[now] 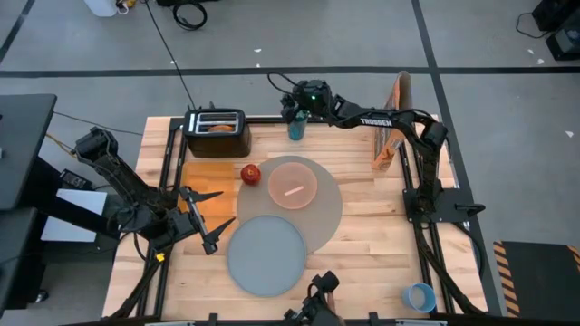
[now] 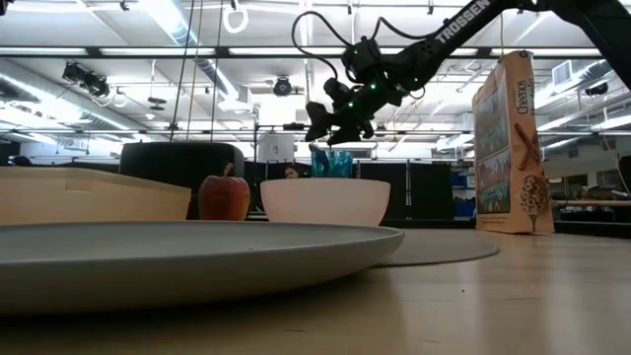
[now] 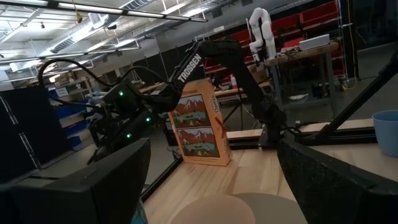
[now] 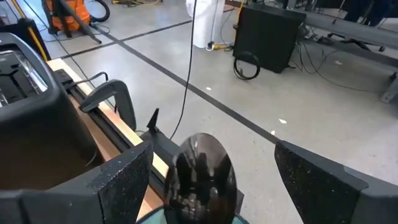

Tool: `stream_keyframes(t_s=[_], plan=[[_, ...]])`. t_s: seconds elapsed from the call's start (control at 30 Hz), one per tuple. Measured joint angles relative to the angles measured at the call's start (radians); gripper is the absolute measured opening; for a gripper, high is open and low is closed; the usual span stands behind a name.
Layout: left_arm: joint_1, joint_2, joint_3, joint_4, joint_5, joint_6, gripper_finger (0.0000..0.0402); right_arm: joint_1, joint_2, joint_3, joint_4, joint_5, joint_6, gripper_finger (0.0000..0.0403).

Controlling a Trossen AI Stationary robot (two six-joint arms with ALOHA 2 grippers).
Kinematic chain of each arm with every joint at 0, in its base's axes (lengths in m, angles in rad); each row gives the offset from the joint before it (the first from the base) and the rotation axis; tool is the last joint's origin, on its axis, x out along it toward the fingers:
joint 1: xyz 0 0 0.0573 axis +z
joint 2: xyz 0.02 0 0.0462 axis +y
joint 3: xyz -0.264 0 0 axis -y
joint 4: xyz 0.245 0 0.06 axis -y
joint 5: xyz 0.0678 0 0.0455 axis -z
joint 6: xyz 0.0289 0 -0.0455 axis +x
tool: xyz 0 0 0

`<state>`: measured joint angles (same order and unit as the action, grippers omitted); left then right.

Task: Arrange a breakfast setting
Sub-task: Put the black spoon on the gray placemat to the right of the orange bowl

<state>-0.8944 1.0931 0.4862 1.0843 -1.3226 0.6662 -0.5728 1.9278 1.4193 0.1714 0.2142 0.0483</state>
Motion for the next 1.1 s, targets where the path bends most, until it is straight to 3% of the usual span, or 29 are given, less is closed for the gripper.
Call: stream_keyframes(t_s=[0.2, 0.43, 0.6, 0.93, 1.1], plan=[[0.004, 0.000, 0.000, 0.000, 0.046, 0.000, 0.0359, 0.018, 0.000, 0.004, 0.001, 0.062, -0.008, 0.0341], [0.054, 0.000, 0.000, 0.002, 0.072, -0.008, 0.0359, 0.021, 0.001, 0.146, -0.244, 0.106, 0.011, 0.0341], [0.085, 0.000, 0.000, 0.002, 0.072, -0.009, 0.0359, 0.007, 0.001, 0.160, -0.313, 0.074, 0.054, 0.0341], [0.101, 0.000, 0.001, 0.002, 0.072, -0.047, 0.0359, 0.011, 0.038, 0.169, -0.235, 0.031, -0.013, 0.0346], [0.101, 0.000, 0.002, 0.001, 0.073, -0.061, 0.0359, 0.022, 0.063, 0.249, -0.257, 0.049, -0.016, 0.0349]])
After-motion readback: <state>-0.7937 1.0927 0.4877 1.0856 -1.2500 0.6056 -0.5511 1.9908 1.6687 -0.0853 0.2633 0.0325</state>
